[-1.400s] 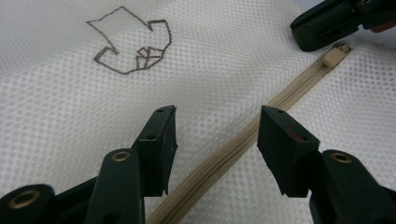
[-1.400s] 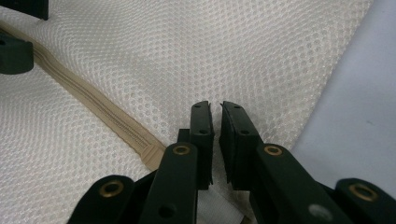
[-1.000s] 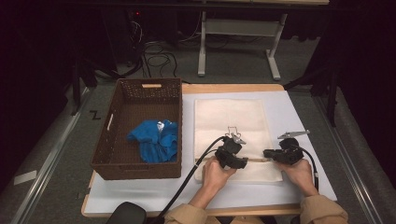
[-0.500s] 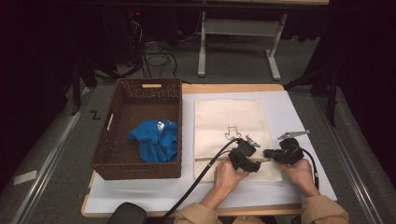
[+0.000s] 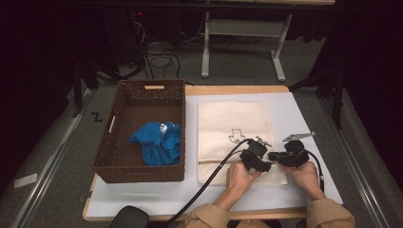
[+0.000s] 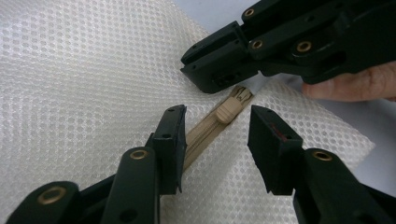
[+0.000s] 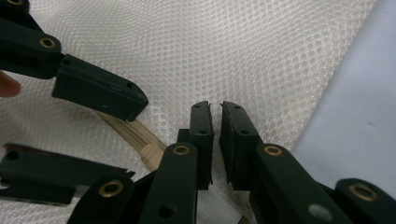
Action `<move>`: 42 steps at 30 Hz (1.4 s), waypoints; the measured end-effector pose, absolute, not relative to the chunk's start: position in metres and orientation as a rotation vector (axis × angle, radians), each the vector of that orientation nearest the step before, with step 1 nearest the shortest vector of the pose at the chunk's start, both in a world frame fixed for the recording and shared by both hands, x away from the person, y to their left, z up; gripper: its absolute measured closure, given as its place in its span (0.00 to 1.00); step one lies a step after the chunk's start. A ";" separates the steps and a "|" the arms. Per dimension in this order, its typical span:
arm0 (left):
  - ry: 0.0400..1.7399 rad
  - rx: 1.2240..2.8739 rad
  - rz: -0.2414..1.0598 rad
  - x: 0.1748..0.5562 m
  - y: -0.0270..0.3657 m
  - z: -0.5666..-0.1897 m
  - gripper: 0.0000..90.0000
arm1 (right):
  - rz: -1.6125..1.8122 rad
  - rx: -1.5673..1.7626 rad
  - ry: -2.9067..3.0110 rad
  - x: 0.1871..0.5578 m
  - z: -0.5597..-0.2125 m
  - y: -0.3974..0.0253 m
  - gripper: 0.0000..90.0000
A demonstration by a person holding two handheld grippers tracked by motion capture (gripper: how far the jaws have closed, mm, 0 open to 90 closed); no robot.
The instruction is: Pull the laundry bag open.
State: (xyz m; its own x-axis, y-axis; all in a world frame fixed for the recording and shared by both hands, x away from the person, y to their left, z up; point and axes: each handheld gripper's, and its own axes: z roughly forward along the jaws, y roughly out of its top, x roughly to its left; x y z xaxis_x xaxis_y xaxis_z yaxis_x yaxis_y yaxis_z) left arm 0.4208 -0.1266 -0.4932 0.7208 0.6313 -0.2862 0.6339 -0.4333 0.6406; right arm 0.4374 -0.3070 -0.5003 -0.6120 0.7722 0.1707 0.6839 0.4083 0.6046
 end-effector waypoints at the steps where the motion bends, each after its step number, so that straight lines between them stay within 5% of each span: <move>1: 0.961 2.153 -0.018 0.422 -0.126 -0.493 0.65 | 0.984 1.312 2.520 0.437 -0.500 -0.307 0.93; 30: 0.923 2.138 -0.109 0.425 -0.133 -0.499 0.91 | 0.979 1.341 2.525 0.438 -0.499 -0.306 0.92; 42: 0.922 2.123 -0.119 0.423 -0.140 -0.502 0.89 | 0.975 1.330 2.532 0.439 -0.499 -0.307 0.92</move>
